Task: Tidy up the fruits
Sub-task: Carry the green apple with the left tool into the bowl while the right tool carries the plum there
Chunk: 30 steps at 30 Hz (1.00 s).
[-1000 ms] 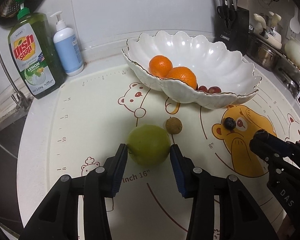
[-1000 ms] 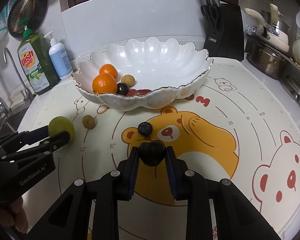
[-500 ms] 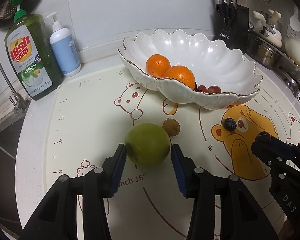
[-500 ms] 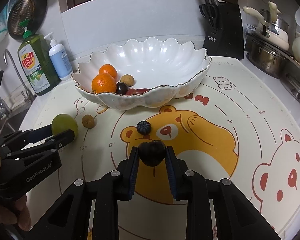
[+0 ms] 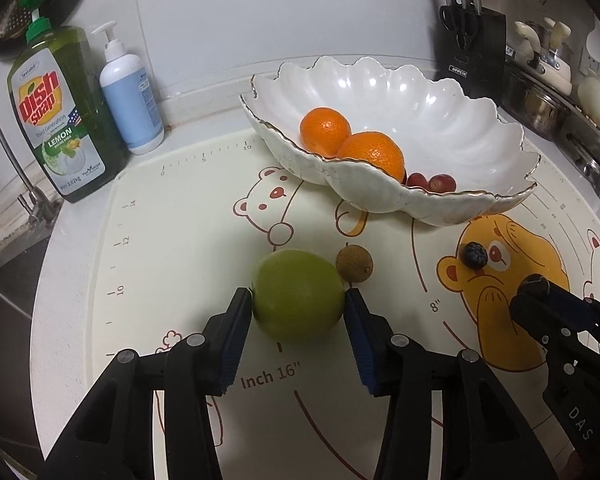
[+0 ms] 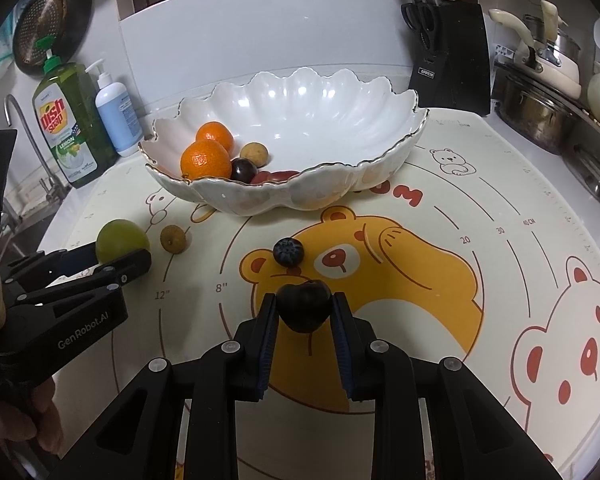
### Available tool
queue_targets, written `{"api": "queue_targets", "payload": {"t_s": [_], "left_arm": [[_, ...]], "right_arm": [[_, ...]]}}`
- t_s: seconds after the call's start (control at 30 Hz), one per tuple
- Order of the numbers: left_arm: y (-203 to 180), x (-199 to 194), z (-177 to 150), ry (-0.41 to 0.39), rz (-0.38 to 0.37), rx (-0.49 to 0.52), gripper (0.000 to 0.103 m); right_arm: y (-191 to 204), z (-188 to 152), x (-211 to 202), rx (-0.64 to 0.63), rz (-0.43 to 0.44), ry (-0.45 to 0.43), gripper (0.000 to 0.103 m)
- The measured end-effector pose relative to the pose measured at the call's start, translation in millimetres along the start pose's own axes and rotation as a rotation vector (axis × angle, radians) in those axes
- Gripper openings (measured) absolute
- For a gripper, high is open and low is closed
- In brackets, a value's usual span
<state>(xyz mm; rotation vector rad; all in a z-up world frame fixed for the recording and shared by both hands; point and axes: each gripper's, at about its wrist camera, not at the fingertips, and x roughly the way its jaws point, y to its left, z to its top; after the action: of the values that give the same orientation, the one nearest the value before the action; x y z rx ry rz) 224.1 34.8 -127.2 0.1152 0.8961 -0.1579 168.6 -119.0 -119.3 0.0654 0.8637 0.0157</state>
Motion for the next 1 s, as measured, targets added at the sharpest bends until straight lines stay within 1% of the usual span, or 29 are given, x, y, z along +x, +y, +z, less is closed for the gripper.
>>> {"api": "queue_targets", "payload": {"t_s": [0.13,0.27,0.73,1.0], "left_arm": [[0.2,-3.1,-1.6,0.005,-0.018,-0.014,0.046],[-2.1,-9.0,-1.7,0.000,-0.019,-0.015,0.046],[-8.6,-40.9,9.7,-0.052,-0.012,-0.013,0.046],[-15.1,-57.9,21.0,-0.079,-0.012,-0.009,0.046]], "right_arm": [[-0.1,0.3,-2.7,-0.001,0.003,-0.008,0.028],[-1.8,2.1,-7.5,0.003,0.007,-0.019,0.028],[-8.8,13.5,-28.4,0.009,0.025,-0.069,0.028],[-15.8,27.4,-41.0,0.008,0.033,-0.106,0.028]]}}
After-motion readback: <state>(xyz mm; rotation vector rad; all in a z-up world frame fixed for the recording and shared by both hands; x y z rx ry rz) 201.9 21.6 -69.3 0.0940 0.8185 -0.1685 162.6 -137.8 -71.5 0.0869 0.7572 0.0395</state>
